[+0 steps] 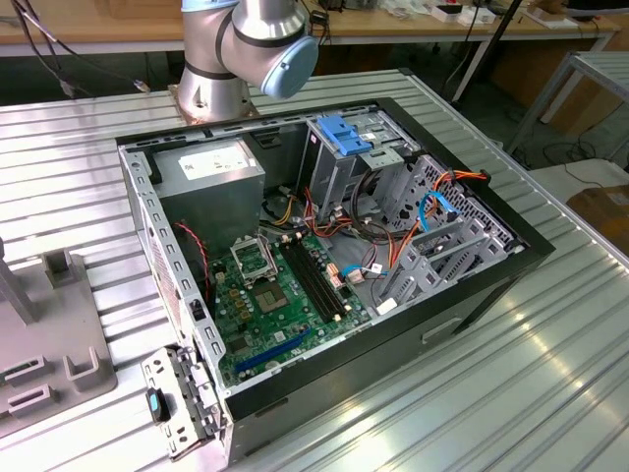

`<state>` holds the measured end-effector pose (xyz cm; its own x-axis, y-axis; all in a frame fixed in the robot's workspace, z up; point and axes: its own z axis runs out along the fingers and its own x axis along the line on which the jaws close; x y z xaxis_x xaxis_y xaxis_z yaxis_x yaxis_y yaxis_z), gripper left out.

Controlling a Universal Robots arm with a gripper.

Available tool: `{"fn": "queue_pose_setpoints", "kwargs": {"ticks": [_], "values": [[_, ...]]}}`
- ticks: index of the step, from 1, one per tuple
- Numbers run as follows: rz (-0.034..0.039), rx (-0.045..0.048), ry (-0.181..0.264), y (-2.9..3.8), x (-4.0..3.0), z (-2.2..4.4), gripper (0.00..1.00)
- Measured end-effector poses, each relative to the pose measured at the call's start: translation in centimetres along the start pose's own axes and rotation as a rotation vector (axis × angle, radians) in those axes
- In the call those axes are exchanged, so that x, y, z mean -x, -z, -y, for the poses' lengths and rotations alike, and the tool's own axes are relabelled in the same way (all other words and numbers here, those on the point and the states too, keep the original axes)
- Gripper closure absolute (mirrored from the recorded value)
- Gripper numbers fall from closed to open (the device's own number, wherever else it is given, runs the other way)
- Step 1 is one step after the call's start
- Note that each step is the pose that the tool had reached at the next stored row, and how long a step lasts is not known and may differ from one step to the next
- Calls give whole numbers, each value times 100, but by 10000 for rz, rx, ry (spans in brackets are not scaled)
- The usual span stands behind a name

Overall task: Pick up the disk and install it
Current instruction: 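Pick up the disk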

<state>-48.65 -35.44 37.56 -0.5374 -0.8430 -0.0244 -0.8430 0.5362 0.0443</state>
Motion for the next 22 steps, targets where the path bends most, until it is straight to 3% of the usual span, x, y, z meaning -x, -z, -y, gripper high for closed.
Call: {"fn": "queue_pose_setpoints", "kwargs": {"ticks": [6, 17, 19, 22], "values": [[-80, 44, 1815, 0, 0, 0, 89], [-167, 91, 3786, -5, 1, -1, 89], [-192, 105, 4310, -7, 2, -2, 89], [-194, 105, 4346, -7, 2, -1, 89]]}}
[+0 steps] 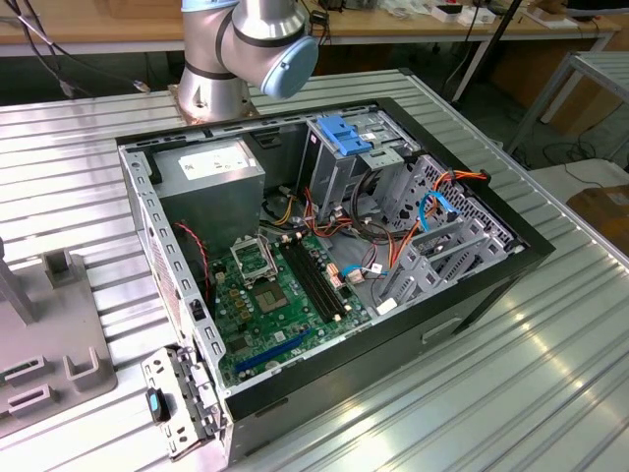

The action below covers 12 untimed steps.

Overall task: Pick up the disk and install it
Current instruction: 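Pick up the disk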

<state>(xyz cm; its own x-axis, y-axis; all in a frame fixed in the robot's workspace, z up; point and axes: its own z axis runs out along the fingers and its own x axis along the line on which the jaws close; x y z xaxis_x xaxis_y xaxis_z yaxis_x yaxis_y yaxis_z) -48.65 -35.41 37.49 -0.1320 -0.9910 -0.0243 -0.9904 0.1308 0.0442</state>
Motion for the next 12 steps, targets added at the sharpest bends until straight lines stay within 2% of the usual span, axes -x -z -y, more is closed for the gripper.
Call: {"fn": "queue_pose_setpoints", "kwargs": {"ticks": [9, 12], "values": [[0, 1, 8, 0, 1, 4, 89], [-1, 1, 25, 1, 4, 23, 89]]}}
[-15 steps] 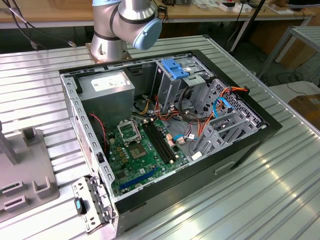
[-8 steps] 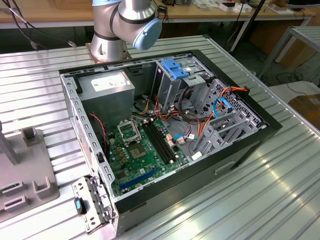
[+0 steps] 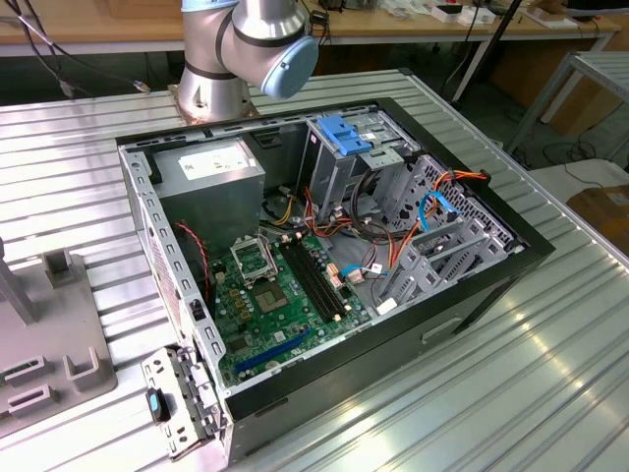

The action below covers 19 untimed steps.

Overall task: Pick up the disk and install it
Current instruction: 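Pick up the disk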

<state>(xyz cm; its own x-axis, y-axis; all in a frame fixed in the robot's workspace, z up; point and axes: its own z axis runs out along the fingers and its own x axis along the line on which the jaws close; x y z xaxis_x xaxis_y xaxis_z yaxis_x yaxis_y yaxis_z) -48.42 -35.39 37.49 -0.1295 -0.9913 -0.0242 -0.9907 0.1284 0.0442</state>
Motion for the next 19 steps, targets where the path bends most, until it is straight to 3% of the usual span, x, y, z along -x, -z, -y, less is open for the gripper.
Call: {"fn": "queue_pose_setpoints", "kwargs": {"ticks": [6, 8, 11, 19], "values": [[0, 0, 0, 5, 14, 108, 89], [0, 0, 3, 4, 15, 113, 89], [26, -132, 45, -17, 13, 109, 89], [26, -140, 71, -20, 13, 107, 89]]}}
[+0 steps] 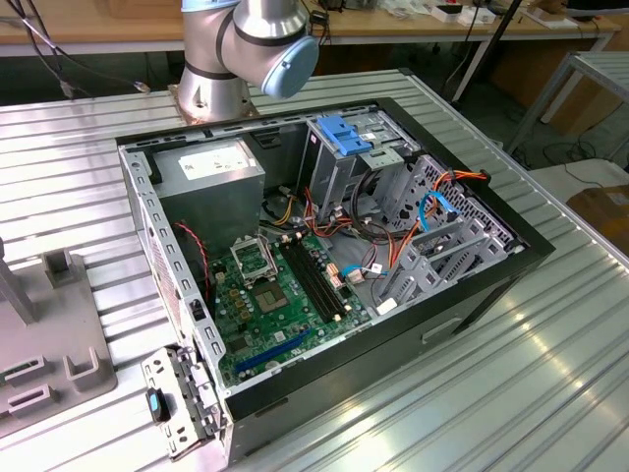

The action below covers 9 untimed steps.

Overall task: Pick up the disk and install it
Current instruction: 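Pick up the disk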

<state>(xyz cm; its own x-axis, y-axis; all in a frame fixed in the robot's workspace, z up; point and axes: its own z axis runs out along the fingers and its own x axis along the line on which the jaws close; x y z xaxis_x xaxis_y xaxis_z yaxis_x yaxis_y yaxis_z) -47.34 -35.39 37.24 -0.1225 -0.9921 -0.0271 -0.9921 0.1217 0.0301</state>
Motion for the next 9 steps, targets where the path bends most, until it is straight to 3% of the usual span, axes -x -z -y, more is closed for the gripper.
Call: {"fn": "queue_pose_setpoints", "kwargs": {"ticks": [7, 9], "values": [[1, -2, 2, -9, 0, 0, 89], [0, 0, 8, -84, -2, 1, 89]]}}
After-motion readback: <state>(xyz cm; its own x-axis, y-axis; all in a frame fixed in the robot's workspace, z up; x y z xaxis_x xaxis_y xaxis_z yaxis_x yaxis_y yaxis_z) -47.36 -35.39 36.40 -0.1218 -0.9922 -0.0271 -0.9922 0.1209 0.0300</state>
